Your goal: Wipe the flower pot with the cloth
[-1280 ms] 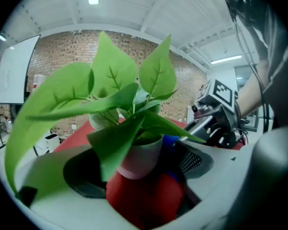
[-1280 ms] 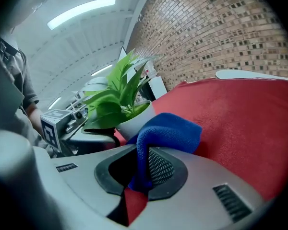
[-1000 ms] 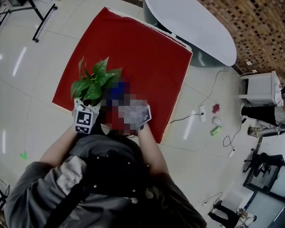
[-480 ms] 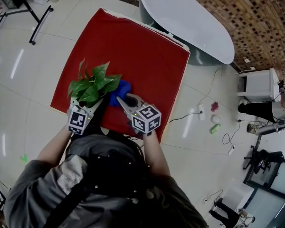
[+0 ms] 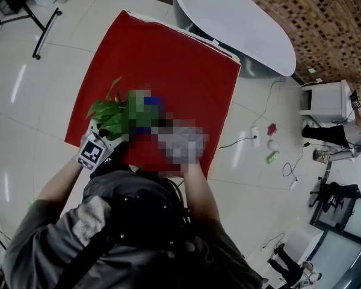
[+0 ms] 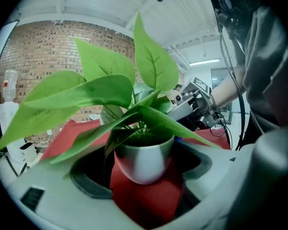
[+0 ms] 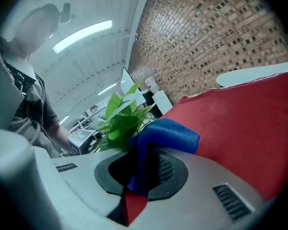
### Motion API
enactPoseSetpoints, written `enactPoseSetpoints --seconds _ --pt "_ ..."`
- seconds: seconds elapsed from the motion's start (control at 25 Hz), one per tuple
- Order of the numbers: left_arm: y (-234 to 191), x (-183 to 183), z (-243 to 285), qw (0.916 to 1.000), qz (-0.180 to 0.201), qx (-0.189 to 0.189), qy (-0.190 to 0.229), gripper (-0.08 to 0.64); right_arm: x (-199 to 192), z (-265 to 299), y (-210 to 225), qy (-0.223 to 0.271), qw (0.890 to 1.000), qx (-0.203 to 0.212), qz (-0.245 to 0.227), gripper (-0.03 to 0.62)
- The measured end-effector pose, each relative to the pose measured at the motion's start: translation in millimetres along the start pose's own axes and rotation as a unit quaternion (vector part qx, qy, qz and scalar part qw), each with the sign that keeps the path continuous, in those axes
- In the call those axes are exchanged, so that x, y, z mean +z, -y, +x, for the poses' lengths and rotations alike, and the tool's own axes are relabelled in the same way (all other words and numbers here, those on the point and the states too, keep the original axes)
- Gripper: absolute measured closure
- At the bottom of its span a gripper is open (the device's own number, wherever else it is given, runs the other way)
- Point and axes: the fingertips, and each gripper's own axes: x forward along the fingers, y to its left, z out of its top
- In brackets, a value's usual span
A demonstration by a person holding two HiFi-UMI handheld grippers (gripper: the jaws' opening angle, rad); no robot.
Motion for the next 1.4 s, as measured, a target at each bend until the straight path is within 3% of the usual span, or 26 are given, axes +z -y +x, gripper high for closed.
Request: enactPoseSetpoints --seconds 0.4,0.6,0.76,1.0,1.2,1.32,1.4 --pt "-4.7 -6.1 0.7 0.9957 0.032 -0.086 -0.015 0.143 -7.9 25.3 30.1 -0.038 0.999 0.005 0.023 0.531" --pt "-6.3 -7.9 2.8 0.9941 0.048 -0.096 -0.017 0.138 -28.4 34.5 45.9 -0.1 0.993 -0.059 -0.024 0.531" --pt "-7.3 -13.3 5.6 0.9958 0.031 -0.085 -0.016 0.127 -34.4 35.7 51.5 -0.121 0.983 -0.121 -0.067 0.531" --pt "13.0 -11.9 -3.4 0.9964 0.037 -0.074 -0.02 0.127 -30.1 -5.6 36.6 -0.041 0.985 -0.165 -0.02 0.531" --pt "-16.1 -19.0 -10.2 0.9967 0.036 -0.067 -0.026 0.127 -24.3 -24.6 48.8 0.009 0.975 -0.223 0.021 0.531" --pt "-4.4 -24.6 -18.8 0.995 0.063 -0.067 -0.039 0.127 -31.4 -59.1 49.8 0.029 0.966 -0.253 0.043 0.531" --pt "8.0 -25.1 -29.5 0.9958 0.06 -0.057 -0.041 0.127 -36.0 -84.9 45.0 0.045 0.962 -0.266 0.049 0.531"
